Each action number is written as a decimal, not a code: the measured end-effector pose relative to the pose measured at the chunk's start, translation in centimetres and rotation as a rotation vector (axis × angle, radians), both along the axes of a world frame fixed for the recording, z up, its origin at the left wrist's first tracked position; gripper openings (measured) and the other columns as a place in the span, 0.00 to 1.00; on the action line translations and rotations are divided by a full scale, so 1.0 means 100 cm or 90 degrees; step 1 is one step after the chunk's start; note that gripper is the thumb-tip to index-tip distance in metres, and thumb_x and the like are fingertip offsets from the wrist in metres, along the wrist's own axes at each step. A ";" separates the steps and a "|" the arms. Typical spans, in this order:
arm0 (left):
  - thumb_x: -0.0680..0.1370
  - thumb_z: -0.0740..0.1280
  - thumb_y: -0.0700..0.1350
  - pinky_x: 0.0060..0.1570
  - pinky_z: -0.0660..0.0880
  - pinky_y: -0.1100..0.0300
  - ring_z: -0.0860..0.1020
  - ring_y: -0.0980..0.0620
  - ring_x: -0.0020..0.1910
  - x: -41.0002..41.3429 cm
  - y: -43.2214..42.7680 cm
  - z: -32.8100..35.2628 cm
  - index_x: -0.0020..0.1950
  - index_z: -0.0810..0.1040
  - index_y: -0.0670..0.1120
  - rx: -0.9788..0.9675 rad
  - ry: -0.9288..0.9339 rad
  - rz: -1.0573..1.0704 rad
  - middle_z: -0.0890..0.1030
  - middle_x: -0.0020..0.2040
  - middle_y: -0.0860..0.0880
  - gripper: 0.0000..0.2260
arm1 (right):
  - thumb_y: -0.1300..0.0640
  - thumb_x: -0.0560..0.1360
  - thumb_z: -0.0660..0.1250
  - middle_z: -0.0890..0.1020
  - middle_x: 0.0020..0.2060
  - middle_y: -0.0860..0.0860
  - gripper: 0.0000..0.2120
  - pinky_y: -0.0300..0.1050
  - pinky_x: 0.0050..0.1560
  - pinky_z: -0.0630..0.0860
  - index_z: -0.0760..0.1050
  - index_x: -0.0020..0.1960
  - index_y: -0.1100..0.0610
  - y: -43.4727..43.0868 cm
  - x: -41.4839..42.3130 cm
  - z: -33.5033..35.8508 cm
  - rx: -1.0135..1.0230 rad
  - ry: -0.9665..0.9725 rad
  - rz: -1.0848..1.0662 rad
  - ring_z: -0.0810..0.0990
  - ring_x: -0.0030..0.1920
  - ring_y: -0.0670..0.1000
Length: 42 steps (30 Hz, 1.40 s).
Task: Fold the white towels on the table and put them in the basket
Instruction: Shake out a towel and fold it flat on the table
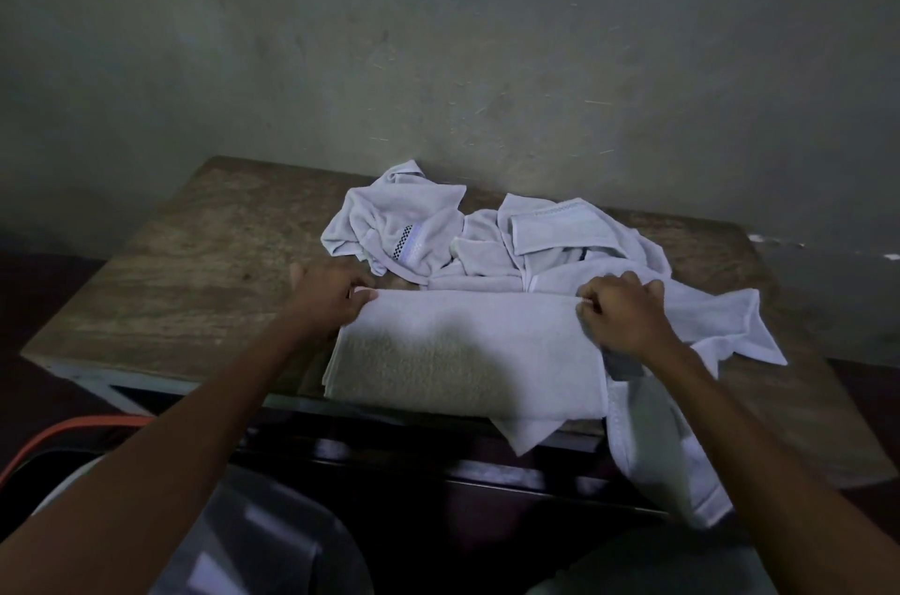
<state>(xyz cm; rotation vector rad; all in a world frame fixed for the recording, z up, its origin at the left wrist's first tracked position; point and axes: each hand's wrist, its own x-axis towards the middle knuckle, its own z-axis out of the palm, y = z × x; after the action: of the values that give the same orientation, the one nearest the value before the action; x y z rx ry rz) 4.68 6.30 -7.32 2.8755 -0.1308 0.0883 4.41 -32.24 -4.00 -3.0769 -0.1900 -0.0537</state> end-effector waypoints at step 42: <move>0.71 0.64 0.54 0.43 0.63 0.57 0.77 0.51 0.40 -0.089 -0.237 -0.020 0.39 0.77 0.50 -0.130 -0.168 -0.332 0.79 0.39 0.54 0.09 | 0.51 0.76 0.65 0.83 0.44 0.56 0.13 0.52 0.57 0.65 0.77 0.45 0.62 -0.024 0.015 -0.001 0.287 0.201 0.050 0.77 0.47 0.53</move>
<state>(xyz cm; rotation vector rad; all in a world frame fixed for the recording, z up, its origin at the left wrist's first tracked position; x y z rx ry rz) -4.23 -17.38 -9.31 2.5214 -0.8567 0.3544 5.93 -34.61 -4.09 -2.5815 -0.2415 0.3424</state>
